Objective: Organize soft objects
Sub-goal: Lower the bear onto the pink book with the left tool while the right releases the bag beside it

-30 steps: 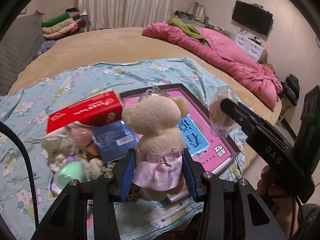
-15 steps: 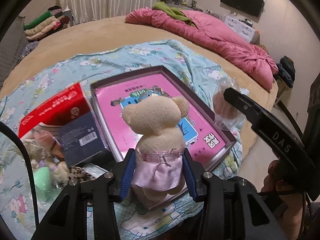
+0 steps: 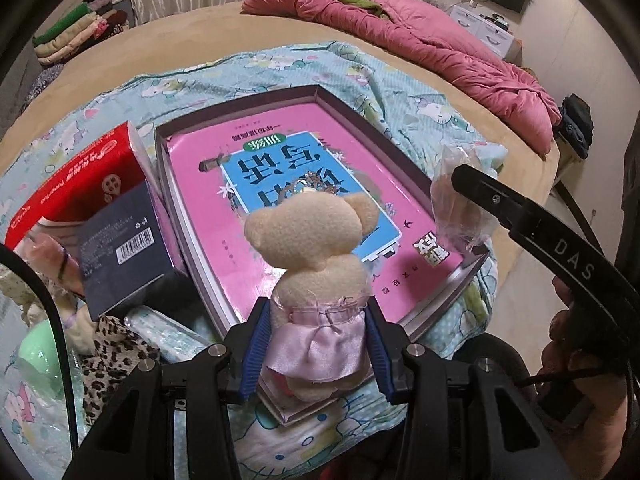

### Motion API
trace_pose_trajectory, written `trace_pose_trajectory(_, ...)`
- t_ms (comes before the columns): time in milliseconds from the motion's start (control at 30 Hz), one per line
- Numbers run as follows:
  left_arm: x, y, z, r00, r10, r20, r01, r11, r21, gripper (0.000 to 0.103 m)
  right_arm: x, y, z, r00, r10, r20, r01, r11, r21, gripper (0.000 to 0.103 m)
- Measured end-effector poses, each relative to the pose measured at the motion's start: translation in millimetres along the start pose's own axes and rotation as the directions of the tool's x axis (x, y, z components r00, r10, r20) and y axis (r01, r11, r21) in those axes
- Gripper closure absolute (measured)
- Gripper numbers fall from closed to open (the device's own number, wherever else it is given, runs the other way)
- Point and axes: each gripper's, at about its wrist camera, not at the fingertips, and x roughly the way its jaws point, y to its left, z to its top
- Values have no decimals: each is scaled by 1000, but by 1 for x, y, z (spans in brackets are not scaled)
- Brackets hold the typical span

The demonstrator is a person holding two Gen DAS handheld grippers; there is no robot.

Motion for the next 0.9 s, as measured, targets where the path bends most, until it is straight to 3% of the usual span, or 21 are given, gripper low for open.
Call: trace_pose_trajectory(900,25,14,-6,998,-41,-55,37,996,-80,57,28,10,-14,992,-41,-120,33,997,-73,54)
